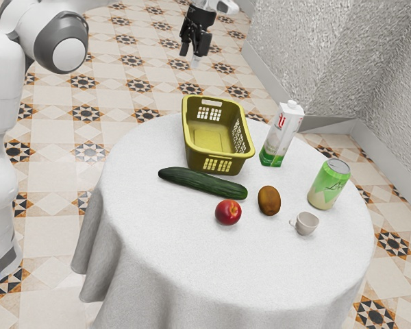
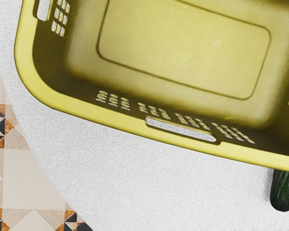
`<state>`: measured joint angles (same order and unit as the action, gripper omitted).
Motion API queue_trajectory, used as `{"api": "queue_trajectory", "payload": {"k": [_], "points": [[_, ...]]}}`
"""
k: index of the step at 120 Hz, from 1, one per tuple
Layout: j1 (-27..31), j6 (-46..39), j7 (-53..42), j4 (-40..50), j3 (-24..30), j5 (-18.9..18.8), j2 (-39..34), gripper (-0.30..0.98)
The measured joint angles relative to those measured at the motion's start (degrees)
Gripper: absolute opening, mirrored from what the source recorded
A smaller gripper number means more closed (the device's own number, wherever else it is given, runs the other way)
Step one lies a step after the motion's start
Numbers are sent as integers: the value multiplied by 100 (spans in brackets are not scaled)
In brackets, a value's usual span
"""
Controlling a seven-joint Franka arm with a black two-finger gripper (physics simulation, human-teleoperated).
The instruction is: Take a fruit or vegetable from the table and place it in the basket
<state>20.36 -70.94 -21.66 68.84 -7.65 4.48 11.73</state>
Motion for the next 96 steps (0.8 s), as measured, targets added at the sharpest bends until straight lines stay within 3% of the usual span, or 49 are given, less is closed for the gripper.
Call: {"api": "queue_trajectory", "payload": {"k": [28, 44, 56, 62, 96], "points": [[-2, 33, -221, -49, 2, -6, -12, 69], [-60, 213, -361, -723, 160, 43, -987, 69], [-156, 532, -463, -771, 619, -609, -1275, 69], [-189, 571, -660, -776, 877, -764, -1223, 69], [-1568, 860, -2354, -616, 1211, -226, -966, 67]]}}
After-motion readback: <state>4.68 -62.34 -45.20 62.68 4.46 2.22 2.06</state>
